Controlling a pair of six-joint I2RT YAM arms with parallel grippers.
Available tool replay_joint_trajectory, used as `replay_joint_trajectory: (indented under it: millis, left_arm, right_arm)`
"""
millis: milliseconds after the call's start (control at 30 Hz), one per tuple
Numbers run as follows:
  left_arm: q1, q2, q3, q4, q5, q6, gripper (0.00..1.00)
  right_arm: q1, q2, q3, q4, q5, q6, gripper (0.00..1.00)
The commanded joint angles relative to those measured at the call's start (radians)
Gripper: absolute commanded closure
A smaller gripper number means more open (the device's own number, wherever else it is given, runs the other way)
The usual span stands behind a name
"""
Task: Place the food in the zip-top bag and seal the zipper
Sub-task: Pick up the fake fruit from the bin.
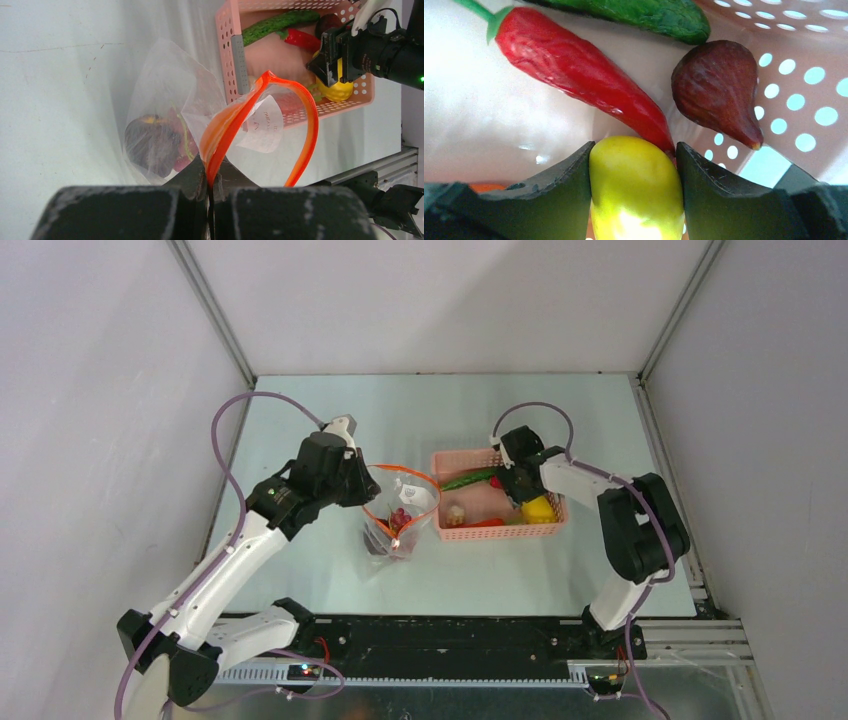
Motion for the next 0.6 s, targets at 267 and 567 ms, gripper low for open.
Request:
replay_joint_trajectory:
  millis: [267,567]
  left_arm:
    - [0.006,-0.017,0.020,0.026,0.001,0.020,0.96]
    - [0.005,-0.021,0.018,0.028,0.010,0.020,0.95]
  right_arm:
    - [0.071,-0.224,-0.007,0.074,0.077,0.047,0.68]
    - [0.084,-0.398,-0.007,0.139,0.052,0.215,0.74]
